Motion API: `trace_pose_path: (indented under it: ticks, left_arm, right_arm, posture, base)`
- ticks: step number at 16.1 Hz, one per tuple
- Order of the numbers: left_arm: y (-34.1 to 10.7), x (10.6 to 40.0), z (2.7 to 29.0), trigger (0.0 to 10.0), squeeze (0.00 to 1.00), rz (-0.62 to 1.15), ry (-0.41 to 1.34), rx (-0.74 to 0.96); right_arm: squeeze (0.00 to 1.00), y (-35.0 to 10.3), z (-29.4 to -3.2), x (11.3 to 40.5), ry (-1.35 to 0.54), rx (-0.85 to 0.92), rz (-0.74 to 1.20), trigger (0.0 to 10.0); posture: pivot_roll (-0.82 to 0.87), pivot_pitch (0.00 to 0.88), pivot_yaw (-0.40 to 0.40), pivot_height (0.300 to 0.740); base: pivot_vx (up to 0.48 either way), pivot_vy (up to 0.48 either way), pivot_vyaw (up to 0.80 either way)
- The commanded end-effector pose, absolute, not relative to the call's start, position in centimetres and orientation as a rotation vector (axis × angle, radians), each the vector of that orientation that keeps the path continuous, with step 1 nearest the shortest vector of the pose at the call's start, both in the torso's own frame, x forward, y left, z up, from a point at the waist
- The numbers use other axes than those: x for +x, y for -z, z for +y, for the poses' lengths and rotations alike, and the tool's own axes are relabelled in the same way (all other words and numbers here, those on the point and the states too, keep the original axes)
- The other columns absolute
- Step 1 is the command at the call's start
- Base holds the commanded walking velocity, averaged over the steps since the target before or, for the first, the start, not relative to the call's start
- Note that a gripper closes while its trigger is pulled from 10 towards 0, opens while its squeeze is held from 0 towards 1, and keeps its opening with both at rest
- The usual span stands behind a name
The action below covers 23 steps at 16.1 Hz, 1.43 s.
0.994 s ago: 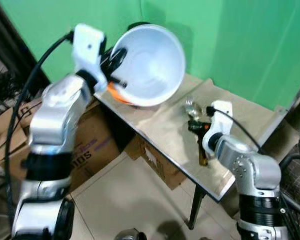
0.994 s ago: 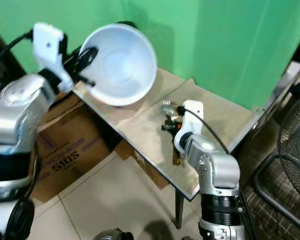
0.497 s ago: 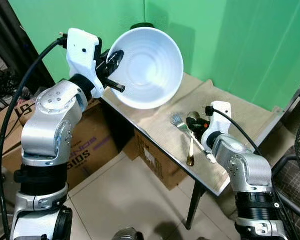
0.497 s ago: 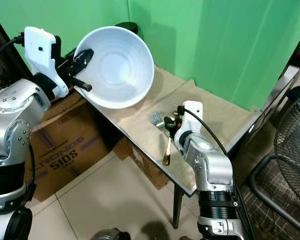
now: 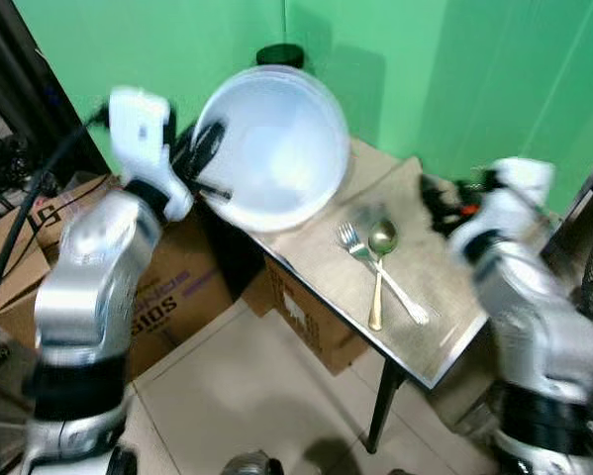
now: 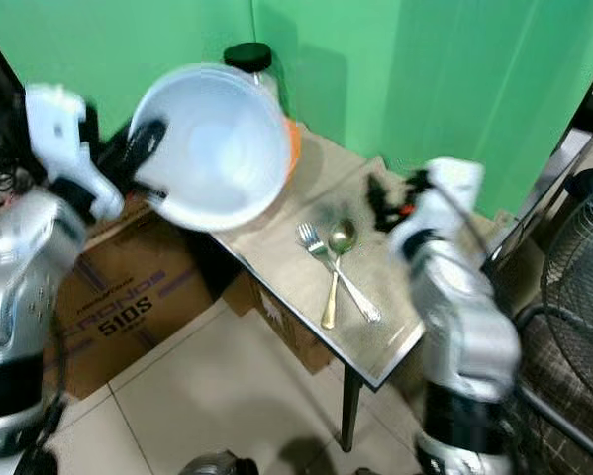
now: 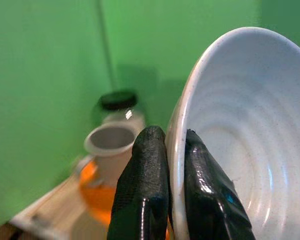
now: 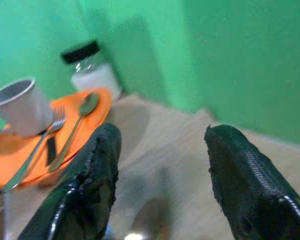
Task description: Setting the table
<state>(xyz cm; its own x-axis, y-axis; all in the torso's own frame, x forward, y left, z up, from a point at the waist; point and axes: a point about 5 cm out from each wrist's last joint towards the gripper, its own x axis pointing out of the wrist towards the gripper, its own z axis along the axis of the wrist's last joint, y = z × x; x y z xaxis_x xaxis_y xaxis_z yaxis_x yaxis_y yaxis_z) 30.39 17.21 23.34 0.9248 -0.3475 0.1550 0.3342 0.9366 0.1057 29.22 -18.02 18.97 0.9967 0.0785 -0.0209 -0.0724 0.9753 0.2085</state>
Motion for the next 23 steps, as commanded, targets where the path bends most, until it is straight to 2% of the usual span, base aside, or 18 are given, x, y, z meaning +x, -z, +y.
trace_pose_path:
  ticks: [1,5,6,7,8,11,16,20,23]
  left_arm:
    - [-24.9,29.6,16.8,0.0,0.00,-0.280,0.351,0.136]
    - [-26.6,27.9,13.8,0.1,0.00,-0.485,0.356,0.223]
    - [-26.6,28.0,13.0,3.5,0.00,-0.497,0.347,0.157]
    - [-26.6,28.1,12.8,4.3,0.00,-0.505,0.338,0.147]
    - [-26.1,28.2,12.5,10.0,0.00,-0.503,0.276,0.092]
    - [-26.2,28.1,12.5,10.0,0.00,-0.539,0.232,0.023]
    - [-26.3,27.8,13.4,10.0,0.00,-0.606,0.127,0.029]
    - [-25.1,27.4,13.7,10.0,0.00,-0.553,0.131,0.019]
    - [-24.7,27.3,13.8,10.0,0.00,-0.541,0.124,0.019]
  right_arm:
    - [1.00,-19.6,-17.8,28.4,-0.087,0.199,0.011,10.0]
    - [1.00,-22.1,-17.1,25.2,-0.070,0.160,-0.111,10.0]
    - [1.00,-22.3,-17.0,24.6,-0.034,0.165,-0.142,10.0]
    - [1.00,-22.3,-17.0,24.5,-0.012,0.170,-0.147,10.0]
    - [0.00,-22.3,-16.9,24.4,-0.003,0.185,-0.155,10.0]
    - [0.00,-22.7,-17.1,24.4,0.043,0.126,-0.189,10.0]
    - [0.00,-22.3,-16.9,24.5,0.041,0.161,-0.162,10.0]
    - [0.00,-21.5,-16.2,24.8,0.010,0.180,-0.126,10.0]
    - [0.00,-21.3,-16.1,24.9,0.003,0.187,-0.123,10.0]
  posture:
    - [-0.06,0.000,0.092,0.740]
    - [-0.08,0.000,0.088,0.740]
    - [-0.10,0.000,0.080,0.740]
    - [-0.10,0.000,0.080,0.740]
    - [-0.12,0.000,0.089,0.740]
    - [-0.11,0.000,0.082,0.740]
    - [-0.10,0.000,0.062,0.740]
    - [-0.09,0.000,0.051,0.740]
    - [-0.08,0.000,0.047,0.740]
  base:
    - [0.000,0.000,0.00]
    - [0.000,0.000,-0.36]
    - [0.000,0.000,-0.73]
    - [0.000,0.000,-0.73]
    - [0.000,0.000,-0.73]
    - [0.000,0.000,-0.75]
    - [0.000,0.000,-0.80]
    - [0.000,0.000,-0.20]
    - [0.000,0.000,-0.80]
